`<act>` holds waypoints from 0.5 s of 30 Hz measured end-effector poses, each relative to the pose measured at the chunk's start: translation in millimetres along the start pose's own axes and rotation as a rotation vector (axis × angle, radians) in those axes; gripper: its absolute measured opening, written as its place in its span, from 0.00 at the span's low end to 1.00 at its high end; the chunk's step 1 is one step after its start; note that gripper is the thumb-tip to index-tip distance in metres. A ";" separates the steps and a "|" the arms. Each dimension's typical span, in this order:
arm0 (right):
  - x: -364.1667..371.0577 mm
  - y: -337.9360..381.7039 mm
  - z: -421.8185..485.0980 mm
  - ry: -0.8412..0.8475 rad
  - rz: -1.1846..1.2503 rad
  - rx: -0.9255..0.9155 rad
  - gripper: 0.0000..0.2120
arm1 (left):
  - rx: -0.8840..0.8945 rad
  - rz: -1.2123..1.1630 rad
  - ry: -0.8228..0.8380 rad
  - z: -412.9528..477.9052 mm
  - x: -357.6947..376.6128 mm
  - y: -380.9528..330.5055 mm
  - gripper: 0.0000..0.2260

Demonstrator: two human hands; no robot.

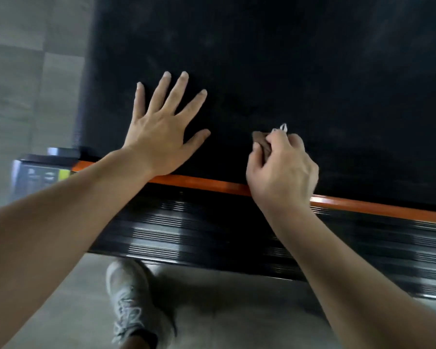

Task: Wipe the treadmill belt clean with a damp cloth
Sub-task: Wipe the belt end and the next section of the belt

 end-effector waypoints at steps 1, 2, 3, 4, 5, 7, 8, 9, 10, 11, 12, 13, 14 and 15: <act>9.2 21.8 -1.4 0.002 -0.017 0.005 0.13 | 0.003 0.002 0.003 -3.2 -1.6 19.6 0.33; 14.7 34.8 -2.0 0.001 -0.043 0.020 0.13 | 0.013 0.007 0.002 -5.2 -2.3 35.2 0.32; 17.8 41.8 -2.7 -0.003 -0.067 0.044 0.13 | 0.026 0.012 -0.002 -7.1 -2.9 48.7 0.32; 19.3 44.5 -3.5 -0.007 -0.081 0.070 0.13 | 0.039 0.013 -0.010 -8.8 -3.8 61.0 0.32; 19.0 45.0 -4.3 -0.014 -0.084 0.092 0.12 | 0.048 0.011 -0.019 -10.4 -4.5 71.3 0.32; 18.2 49.0 -5.7 -0.028 -0.068 0.122 0.12 | 0.042 -0.001 -0.027 -12.3 -5.5 87.8 0.32; 20.0 55.6 -5.5 -0.031 -0.056 0.126 0.12 | 0.027 -0.012 -0.027 -12.5 -6.1 94.5 0.32; 24.5 65.0 -5.7 -0.027 -0.046 0.116 0.12 | 0.010 -0.027 -0.024 -13.0 -6.9 99.9 0.32; 30.6 76.7 -6.0 -0.019 -0.040 0.098 0.12 | 0.000 -0.046 -0.020 -13.3 -7.3 104.2 0.32; 37.0 88.9 -6.9 -0.014 -0.034 0.078 0.12 | -0.001 -0.066 -0.014 -13.1 -7.5 107.0 0.32; 42.3 100.7 -7.7 -0.018 -0.025 0.062 0.12 | 0.004 -0.087 -0.010 -13.2 -7.5 109.4 0.32; 47.2 111.2 -8.1 -0.022 -0.017 0.050 0.12 | 0.012 -0.109 -0.010 -13.5 -8.0 112.2 0.32; 51.0 119.8 -8.3 -0.021 -0.015 0.037 0.12 | 0.016 -0.130 -0.014 -13.9 -8.6 115.0 0.32; 53.4 125.9 -8.6 -0.021 -0.020 0.023 0.11 | 0.019 -0.153 -0.019 -14.3 -8.5 117.4 0.31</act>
Point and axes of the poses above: each hand's wrist, its own z-axis towards the middle knuckle, its own x-axis out of the palm, y = z × x, the point moved 4 cm from there along z, towards the middle knuckle, and after that the axes turned 3 degrees about -x, right-handed, at the moved point
